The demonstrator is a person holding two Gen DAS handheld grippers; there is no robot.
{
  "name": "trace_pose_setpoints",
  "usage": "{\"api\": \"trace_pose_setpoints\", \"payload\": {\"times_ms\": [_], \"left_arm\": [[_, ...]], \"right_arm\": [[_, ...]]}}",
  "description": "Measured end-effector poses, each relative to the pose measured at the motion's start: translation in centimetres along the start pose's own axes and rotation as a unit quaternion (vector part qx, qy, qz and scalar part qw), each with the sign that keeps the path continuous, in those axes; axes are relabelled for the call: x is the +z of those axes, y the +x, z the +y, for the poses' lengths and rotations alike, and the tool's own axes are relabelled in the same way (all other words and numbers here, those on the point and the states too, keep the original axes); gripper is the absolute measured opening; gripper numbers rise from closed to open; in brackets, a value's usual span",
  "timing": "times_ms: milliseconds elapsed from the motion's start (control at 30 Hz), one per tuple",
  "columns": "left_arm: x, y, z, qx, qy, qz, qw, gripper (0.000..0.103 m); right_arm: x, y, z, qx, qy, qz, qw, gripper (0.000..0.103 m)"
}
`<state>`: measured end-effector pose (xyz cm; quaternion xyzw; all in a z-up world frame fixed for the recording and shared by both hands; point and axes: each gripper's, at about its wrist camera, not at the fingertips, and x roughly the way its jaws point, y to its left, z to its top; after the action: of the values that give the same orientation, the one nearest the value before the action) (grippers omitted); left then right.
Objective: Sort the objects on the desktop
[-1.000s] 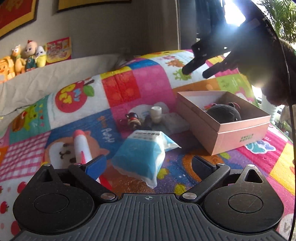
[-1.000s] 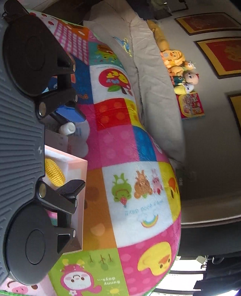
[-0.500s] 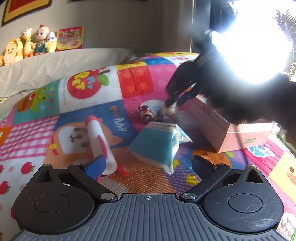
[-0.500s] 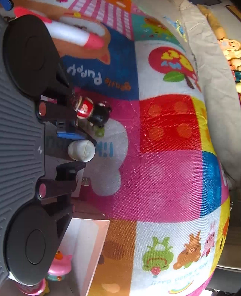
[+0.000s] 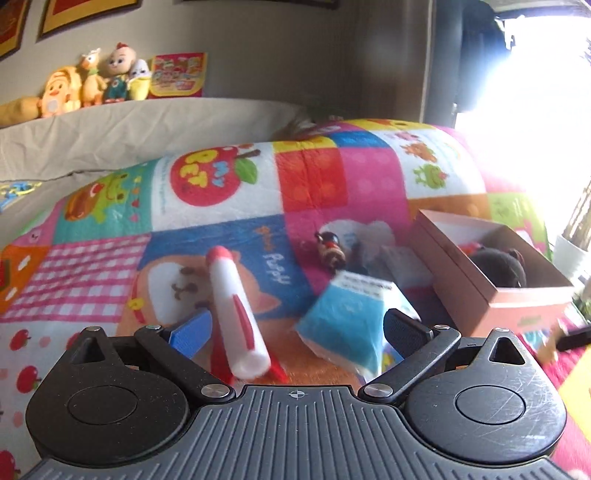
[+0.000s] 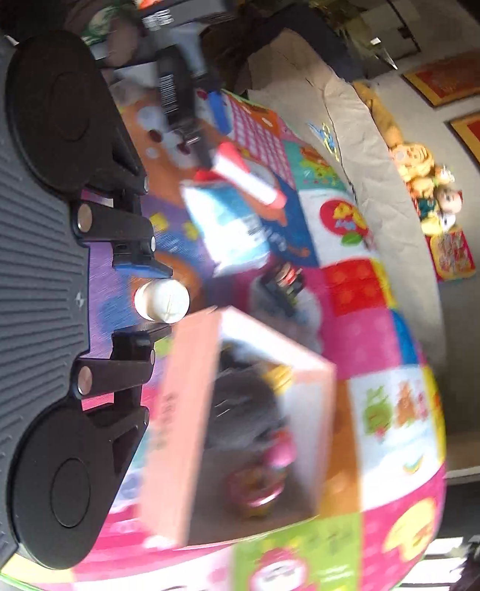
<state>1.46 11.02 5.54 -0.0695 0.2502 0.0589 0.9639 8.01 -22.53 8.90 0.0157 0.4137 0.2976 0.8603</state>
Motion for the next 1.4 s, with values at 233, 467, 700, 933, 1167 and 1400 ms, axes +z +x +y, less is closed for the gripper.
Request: {"api": "trace_pose_setpoints", "payload": {"times_ms": [233, 467, 700, 933, 1167, 1400], "left_arm": [[4.1, 2.7, -2.8, -0.019, 0.061, -0.015, 0.9979, 0.101], [6.3, 9.1, -7.5, -0.077, 0.14, 0.042, 0.9863, 0.058], [5.7, 18.2, -10.4, -0.038, 0.225, 0.154, 0.9615, 0.048], [5.0, 17.8, -11.0, -0.027, 0.246, 0.148, 0.9575, 0.023], [5.6, 11.1, -10.5, -0.05, 0.22, 0.095, 0.9695, 0.003], [4.5, 2.7, -10.7, -0.141, 0.207, 0.067, 0.9658, 0.005]], "right_arm": [[-4.0, -0.9, -5.5, -0.092, 0.081, -0.085, 0.989, 0.035], [-7.1, -2.0, -6.2, -0.127, 0.085, -0.163, 0.975, 0.05], [-8.8, -2.1, -5.5, -0.123, 0.08, -0.206, 0.967, 0.06], [-9.4, -2.2, -6.4, -0.109, 0.111, -0.224, 0.962, 0.07], [-9.7, -2.3, -6.4, -0.11, 0.115, -0.235, 0.959, 0.077], [-9.7, -2.3, -6.3, -0.115, 0.116, -0.234, 0.958, 0.081]]}}
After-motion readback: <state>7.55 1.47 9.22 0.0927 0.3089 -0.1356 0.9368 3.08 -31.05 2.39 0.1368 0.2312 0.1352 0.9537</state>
